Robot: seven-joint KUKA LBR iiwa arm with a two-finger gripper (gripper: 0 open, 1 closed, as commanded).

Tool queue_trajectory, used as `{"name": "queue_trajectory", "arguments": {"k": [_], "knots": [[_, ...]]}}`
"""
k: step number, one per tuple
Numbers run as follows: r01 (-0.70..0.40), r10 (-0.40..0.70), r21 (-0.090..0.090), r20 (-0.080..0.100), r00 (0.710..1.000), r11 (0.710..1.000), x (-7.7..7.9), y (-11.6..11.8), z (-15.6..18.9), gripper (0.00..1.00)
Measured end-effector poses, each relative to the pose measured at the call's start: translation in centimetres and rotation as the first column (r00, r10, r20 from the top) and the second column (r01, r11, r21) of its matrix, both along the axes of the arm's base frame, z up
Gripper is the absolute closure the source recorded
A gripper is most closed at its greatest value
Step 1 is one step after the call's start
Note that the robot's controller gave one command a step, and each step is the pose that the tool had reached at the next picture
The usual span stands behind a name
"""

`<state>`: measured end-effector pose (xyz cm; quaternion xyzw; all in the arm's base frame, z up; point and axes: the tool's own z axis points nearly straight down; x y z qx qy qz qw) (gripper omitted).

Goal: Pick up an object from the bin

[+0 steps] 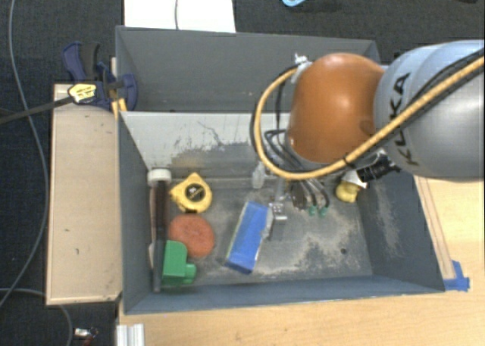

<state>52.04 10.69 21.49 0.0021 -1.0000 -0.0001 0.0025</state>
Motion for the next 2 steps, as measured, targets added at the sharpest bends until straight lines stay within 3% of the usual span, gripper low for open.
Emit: {"name": "queue_trajectory", "arguments": {"k": [1,2], "knots": [[0.003,-0.003,0.001,0.008,1.0,1.0,0.2,-0.1,0.4,0.0],[-0.087,0.087,0.001,0.012,0.996,0.996,-1.2,0.4,-3.8,0.0]]}}
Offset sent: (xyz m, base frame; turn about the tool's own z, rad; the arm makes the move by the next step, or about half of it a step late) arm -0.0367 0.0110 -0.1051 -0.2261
